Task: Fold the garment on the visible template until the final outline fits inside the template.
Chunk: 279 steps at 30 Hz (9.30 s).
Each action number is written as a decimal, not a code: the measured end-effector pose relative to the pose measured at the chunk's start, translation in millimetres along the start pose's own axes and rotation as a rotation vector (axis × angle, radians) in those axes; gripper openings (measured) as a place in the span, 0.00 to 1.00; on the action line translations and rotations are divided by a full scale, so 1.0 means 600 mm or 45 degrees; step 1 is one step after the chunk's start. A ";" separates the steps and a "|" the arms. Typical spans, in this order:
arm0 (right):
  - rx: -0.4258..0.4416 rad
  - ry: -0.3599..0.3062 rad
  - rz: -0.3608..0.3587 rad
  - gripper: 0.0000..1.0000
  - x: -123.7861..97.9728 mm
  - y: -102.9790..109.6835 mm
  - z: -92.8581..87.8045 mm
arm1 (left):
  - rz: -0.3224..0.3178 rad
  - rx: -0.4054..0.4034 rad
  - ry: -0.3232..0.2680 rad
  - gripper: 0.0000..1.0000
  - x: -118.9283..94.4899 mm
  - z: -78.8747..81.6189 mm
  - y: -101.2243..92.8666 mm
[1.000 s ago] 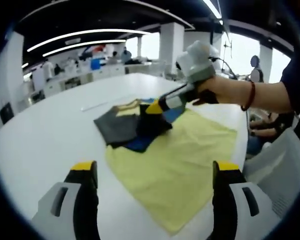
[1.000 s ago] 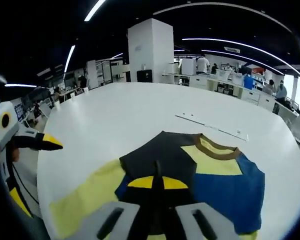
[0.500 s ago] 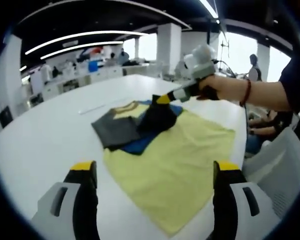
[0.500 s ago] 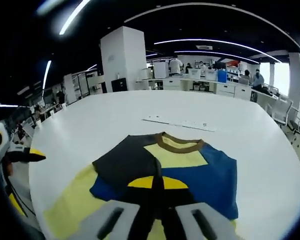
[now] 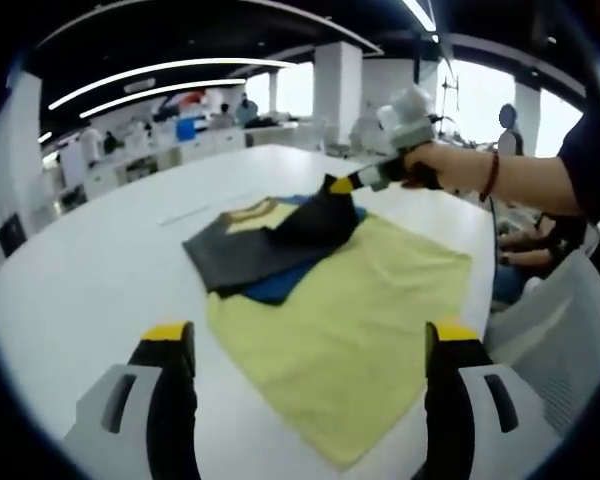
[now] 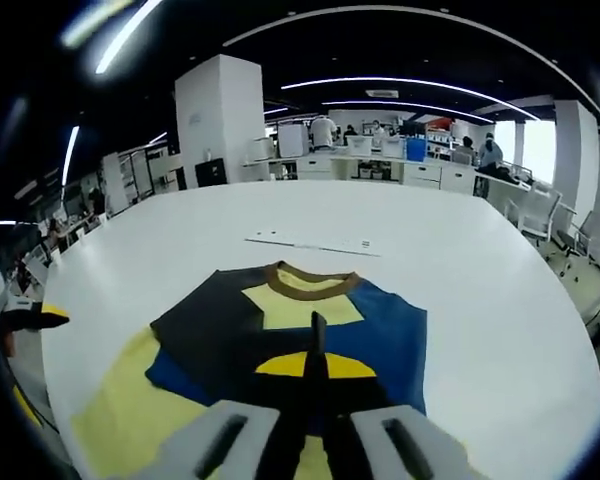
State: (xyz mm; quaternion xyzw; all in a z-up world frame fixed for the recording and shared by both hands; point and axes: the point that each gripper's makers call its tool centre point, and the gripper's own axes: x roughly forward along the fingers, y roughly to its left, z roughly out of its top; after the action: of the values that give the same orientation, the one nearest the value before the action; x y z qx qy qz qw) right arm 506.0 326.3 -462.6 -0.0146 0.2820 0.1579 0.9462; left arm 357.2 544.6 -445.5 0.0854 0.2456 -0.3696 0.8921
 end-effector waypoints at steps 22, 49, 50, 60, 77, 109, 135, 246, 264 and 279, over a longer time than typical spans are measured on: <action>0.024 0.177 -0.118 0.02 -0.014 -0.065 -0.083 | -0.014 0.012 0.003 0.92 0.001 0.000 -0.005; 0.016 0.231 -0.157 0.00 -0.003 -0.109 -0.089 | 0.010 0.010 0.028 0.91 -0.002 -0.008 0.002; 0.018 0.229 -0.161 0.00 -0.007 -0.110 -0.089 | 0.009 0.010 0.025 0.91 -0.002 -0.007 0.001; -0.002 0.253 -0.169 0.00 -0.009 -0.116 -0.096 | -0.002 0.020 0.025 0.91 0.000 -0.006 -0.003; 0.068 0.278 -0.134 0.31 -0.044 -0.100 -0.104 | 0.026 0.016 0.053 0.91 -0.004 -0.017 0.002; 0.012 0.441 0.158 0.96 -0.186 0.005 -0.175 | 0.104 -0.058 0.167 0.86 -0.026 -0.070 0.012; 0.136 0.559 0.153 0.90 -0.253 0.016 -0.285 | 0.159 -0.320 0.364 0.63 -0.043 -0.155 -0.005; 0.137 0.523 0.018 0.00 -0.378 0.042 -0.323 | 0.189 -0.424 0.451 0.00 -0.165 -0.170 -0.059; 0.064 0.500 0.046 0.00 -0.426 0.063 -0.291 | 0.150 -0.422 0.438 0.00 -0.201 -0.146 -0.080; 0.027 0.437 0.052 0.00 -0.436 0.062 -0.244 | 0.176 -0.393 0.393 0.00 -0.211 -0.097 -0.068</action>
State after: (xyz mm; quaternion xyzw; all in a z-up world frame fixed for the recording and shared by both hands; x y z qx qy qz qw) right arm 209.9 268.7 -442.4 -0.0257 0.4413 0.1692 0.8809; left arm 229.6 613.2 -431.2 0.0199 0.4264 -0.2483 0.8696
